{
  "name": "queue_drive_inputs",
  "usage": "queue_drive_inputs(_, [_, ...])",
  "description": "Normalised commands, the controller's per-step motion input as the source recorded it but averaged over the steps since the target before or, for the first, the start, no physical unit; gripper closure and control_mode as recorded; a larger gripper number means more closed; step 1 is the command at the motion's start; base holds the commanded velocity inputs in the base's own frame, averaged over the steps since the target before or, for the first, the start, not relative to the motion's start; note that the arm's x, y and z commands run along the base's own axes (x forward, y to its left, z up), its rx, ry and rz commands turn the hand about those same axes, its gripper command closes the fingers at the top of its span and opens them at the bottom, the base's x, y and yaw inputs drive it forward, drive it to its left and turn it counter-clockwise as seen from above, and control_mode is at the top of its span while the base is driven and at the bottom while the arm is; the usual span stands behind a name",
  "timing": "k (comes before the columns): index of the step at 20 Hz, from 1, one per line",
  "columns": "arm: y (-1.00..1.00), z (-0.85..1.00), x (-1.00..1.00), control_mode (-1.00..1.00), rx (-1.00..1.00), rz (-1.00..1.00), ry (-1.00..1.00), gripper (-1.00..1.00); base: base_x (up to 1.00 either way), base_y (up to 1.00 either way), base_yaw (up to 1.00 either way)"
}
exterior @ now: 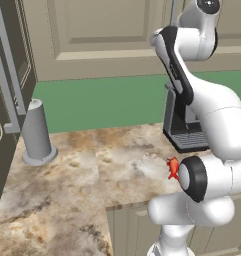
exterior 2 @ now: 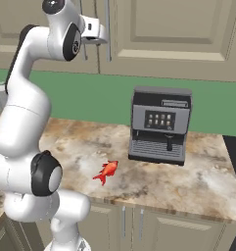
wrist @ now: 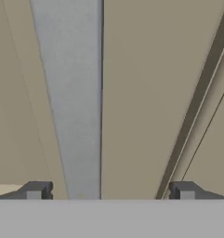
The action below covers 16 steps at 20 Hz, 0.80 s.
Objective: Retrieve the tupperware from the cabinet, then place the raw meat into the tupperware to avoid contamination.
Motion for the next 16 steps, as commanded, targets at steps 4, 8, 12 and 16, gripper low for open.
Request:
queue_drive_inputs(4, [0.18,-0.08,0.32,-1.00,-0.04,-0.10,-0.01,-1.00,0.00,0.00,0.00])
queue_drive_inputs(8, [0.24,-0.10,0.35,-1.00,-0.04,-0.10,-0.01,1.00,0.00,0.00,0.00])
queue_drive_inputs(12, [0.10,-0.05,0.25,-1.00,-0.01,-0.05,0.00,1.00,0.00,0.00,0.00])
queue_drive_inputs(16, [0.00,-0.15,-0.01,-1.00,0.00,-0.05,0.00,1.00,0.00,0.00,0.00])
